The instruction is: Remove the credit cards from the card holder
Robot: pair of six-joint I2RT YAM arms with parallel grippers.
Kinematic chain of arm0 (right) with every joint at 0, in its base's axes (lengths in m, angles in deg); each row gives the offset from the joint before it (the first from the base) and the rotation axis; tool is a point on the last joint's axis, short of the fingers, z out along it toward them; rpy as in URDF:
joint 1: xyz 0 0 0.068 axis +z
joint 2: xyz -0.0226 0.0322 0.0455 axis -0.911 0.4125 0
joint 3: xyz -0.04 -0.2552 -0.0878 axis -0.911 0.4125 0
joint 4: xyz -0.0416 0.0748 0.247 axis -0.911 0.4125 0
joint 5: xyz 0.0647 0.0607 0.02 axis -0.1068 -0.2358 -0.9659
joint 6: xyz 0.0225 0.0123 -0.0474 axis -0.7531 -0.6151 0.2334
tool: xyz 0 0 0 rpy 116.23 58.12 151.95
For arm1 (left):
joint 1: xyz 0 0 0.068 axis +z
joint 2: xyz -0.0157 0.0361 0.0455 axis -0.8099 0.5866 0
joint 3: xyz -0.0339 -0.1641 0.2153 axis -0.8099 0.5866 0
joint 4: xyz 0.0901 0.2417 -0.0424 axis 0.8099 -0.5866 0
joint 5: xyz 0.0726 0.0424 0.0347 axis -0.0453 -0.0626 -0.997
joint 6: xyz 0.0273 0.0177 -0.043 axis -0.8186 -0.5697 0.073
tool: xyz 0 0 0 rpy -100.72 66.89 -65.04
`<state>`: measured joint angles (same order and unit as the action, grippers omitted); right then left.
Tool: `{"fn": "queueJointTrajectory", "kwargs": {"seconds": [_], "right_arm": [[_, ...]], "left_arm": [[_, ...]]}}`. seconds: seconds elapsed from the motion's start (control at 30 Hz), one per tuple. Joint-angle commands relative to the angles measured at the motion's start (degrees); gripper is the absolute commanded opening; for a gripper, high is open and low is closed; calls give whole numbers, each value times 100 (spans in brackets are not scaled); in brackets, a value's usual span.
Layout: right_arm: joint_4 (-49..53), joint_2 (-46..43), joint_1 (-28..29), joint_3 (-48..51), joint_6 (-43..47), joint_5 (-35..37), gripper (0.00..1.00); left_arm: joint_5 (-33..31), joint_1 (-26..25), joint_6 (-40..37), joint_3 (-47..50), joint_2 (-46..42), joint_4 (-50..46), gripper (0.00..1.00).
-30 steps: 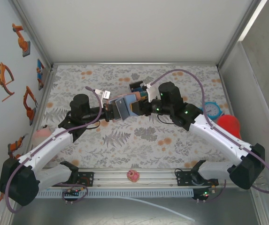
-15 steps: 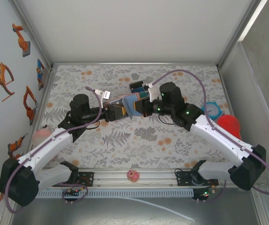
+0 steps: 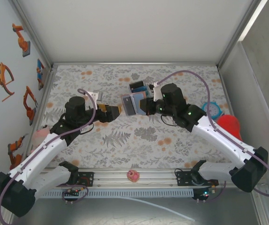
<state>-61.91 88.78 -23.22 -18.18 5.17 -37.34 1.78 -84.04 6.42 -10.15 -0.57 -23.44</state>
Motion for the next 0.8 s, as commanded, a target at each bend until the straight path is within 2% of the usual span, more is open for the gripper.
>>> {"fn": "queueJointTrajectory", "kwargs": {"seconds": [0.0,0.07,0.33,0.53,0.77], "right_arm": [[-208,145,-31,160,-473,57,0],[-372,303,-31,244,-693,-126,0],[-1059,1074,-40,561,-1511,-892,0],[-1355,1636,-321,757,-1784,-1512,0],[-1579,2086,-544,950,-1826,-1862,0]], "left_arm": [[-1188,5,-203,-170,-104,-680,97],[-1579,-58,-283,-163,-100,-835,97],[-2490,-429,-553,-188,138,-1062,97],[-3018,-814,-808,-306,687,-1280,97],[-3242,-1166,-970,-323,1426,-1173,97]]}}
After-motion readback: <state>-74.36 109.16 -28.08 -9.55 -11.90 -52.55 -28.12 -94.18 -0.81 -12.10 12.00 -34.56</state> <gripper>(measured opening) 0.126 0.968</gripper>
